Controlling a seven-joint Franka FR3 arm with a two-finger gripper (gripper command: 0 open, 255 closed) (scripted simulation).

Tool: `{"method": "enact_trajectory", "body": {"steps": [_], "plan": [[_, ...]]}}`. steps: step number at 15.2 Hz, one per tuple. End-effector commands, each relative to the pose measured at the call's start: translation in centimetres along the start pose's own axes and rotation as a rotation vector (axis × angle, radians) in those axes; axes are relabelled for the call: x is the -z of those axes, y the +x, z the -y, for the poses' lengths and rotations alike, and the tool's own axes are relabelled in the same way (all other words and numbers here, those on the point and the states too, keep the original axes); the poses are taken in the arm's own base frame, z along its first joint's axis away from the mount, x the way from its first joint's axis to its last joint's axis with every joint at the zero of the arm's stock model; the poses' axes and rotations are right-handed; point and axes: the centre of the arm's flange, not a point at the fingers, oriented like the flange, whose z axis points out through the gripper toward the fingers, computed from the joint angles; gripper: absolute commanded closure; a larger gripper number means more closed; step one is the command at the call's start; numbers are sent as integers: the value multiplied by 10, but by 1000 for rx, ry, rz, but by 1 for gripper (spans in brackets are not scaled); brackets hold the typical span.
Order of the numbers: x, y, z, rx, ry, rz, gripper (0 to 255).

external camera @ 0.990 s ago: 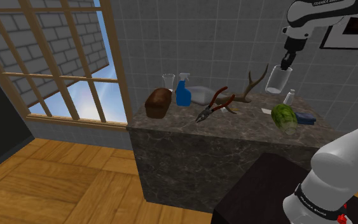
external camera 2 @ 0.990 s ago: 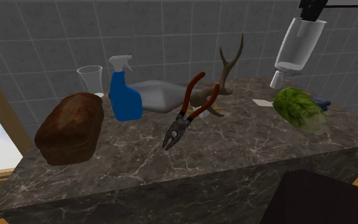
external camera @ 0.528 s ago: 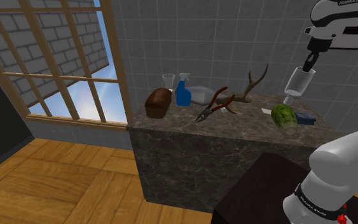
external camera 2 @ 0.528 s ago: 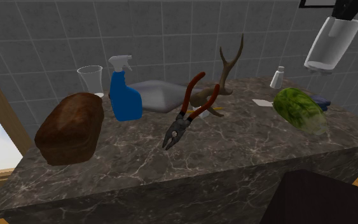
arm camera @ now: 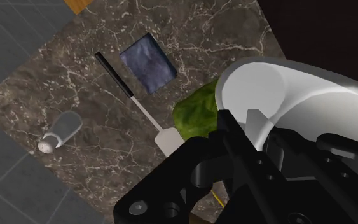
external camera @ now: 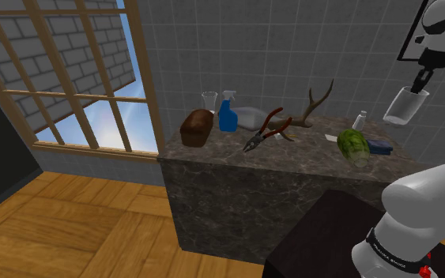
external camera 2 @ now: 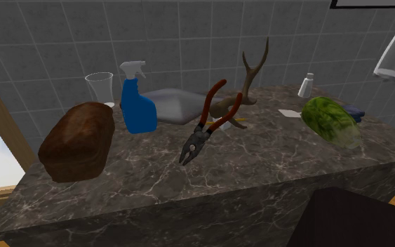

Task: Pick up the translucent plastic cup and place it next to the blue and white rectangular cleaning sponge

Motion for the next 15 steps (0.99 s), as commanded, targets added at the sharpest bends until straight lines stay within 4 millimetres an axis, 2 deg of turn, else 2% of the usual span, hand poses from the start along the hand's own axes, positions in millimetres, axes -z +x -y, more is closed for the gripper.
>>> {"method": "enact_trajectory", "body": {"steps": [1, 7, 8, 15], "plan": [[3, -24, -11, 2, 0, 0, 255], [6, -97, -41, 2, 0, 0, 255], [6, -116, -49, 2, 0, 0, 255], [-31, -118, -47, 2, 0, 0, 255]]}}
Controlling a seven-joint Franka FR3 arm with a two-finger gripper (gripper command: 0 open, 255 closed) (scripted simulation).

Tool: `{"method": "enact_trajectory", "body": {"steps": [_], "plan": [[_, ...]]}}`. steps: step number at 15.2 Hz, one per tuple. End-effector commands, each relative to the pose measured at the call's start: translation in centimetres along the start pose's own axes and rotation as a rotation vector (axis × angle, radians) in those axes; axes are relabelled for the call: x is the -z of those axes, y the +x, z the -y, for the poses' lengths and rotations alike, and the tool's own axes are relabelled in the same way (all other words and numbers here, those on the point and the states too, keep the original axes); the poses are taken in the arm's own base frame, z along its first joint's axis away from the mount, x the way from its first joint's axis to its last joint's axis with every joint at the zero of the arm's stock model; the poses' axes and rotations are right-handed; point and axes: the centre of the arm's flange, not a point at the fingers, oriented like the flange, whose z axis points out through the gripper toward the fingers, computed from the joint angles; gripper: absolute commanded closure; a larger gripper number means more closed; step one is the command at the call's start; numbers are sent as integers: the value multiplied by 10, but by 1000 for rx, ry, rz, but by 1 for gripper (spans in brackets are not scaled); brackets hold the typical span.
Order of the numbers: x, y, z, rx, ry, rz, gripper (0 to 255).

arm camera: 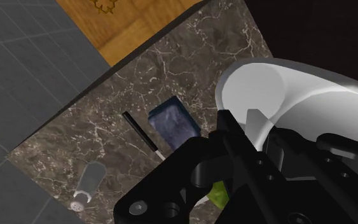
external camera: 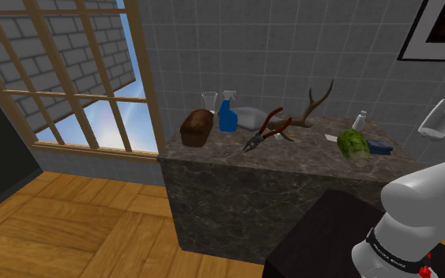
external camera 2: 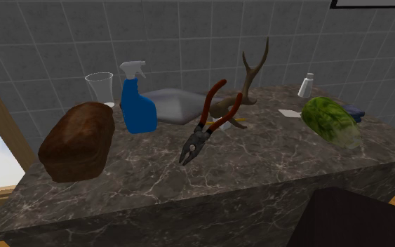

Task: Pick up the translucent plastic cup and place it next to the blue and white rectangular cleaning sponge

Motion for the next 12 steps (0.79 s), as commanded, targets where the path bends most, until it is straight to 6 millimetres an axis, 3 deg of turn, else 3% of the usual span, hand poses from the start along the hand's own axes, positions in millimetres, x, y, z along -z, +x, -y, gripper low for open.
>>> {"method": "enact_trajectory", "body": {"steps": [1, 12], "plan": [[-10, -2, 0, 0, -1, 0, 255], [-68, -5, 3, 0, -1, 0, 255]]}}
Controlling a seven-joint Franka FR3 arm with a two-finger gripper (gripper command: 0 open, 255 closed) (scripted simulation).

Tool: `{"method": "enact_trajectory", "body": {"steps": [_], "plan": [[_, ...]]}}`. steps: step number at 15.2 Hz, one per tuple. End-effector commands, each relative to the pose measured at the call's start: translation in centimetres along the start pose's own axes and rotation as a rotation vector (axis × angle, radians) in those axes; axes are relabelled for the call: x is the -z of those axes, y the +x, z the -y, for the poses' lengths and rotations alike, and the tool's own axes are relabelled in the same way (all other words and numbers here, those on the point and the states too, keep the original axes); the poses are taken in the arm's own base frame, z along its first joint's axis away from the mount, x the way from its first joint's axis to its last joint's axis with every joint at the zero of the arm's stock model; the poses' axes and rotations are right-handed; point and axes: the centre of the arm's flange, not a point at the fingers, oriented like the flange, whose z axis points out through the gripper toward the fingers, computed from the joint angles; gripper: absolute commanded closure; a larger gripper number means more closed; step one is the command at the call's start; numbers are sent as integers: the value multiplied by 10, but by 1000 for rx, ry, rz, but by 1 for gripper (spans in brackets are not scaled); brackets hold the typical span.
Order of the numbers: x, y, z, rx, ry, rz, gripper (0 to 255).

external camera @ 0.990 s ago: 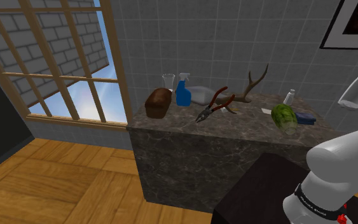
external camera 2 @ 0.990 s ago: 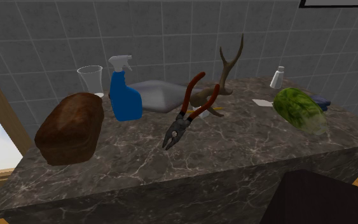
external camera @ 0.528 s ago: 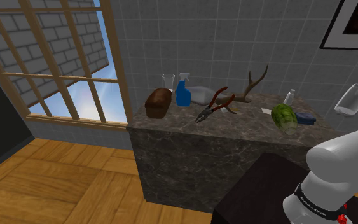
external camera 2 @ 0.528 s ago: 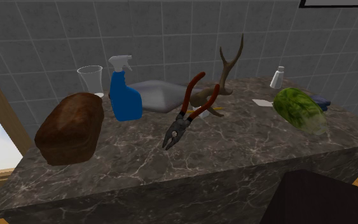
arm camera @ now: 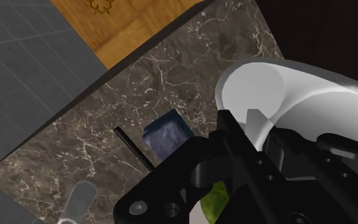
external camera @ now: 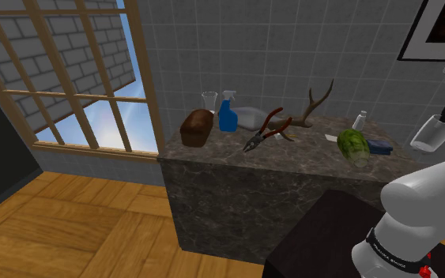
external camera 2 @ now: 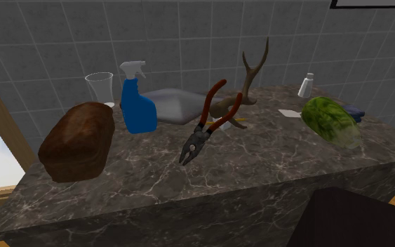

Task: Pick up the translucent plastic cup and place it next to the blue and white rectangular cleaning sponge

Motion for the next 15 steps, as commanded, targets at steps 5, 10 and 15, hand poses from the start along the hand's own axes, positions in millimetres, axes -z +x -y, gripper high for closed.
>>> {"method": "enact_trajectory", "body": {"steps": [5, 10, 15], "plan": [[-32, -1, 1, 0, -1, 0, 255], [-58, -3, 2, 0, -1, 0, 255], [-84, -4, 3, 0, -1, 0, 255]]}}
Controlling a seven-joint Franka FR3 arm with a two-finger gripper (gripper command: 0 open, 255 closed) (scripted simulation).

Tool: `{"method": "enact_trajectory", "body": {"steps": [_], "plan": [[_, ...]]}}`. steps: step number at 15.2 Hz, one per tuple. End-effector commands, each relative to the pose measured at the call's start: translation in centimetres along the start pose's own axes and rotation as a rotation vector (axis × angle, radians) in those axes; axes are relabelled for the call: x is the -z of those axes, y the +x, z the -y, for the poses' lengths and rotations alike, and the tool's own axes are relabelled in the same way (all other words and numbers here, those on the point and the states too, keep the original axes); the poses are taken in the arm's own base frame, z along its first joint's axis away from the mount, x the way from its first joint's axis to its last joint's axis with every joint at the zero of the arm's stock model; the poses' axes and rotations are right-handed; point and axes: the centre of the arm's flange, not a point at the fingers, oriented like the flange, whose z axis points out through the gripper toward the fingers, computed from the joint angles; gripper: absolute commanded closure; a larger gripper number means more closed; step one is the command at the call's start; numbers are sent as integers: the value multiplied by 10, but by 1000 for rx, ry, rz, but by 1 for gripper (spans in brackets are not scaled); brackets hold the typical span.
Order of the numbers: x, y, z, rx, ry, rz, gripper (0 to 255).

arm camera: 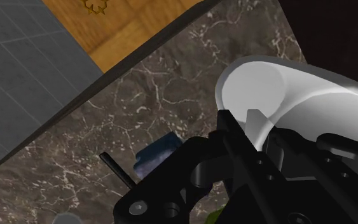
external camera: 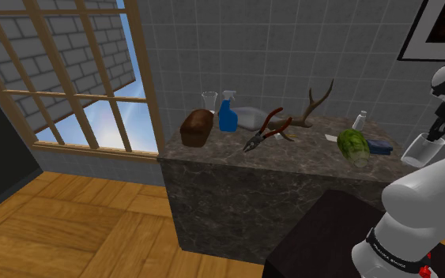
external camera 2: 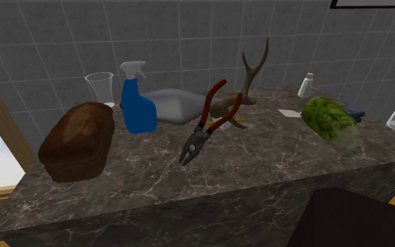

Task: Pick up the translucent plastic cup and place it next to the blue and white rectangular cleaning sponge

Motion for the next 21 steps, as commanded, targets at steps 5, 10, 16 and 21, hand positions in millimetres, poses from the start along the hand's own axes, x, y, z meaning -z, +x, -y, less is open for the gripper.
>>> {"method": "enact_trajectory", "body": {"steps": [5, 10, 16, 21], "plan": [[-28, -1, 1, 0, -1, 0, 255], [-28, -1, 1, 0, -1, 0, 255], [-28, -1, 1, 0, -1, 0, 0], [12, -1, 1, 0, -1, 0, 0]]}}
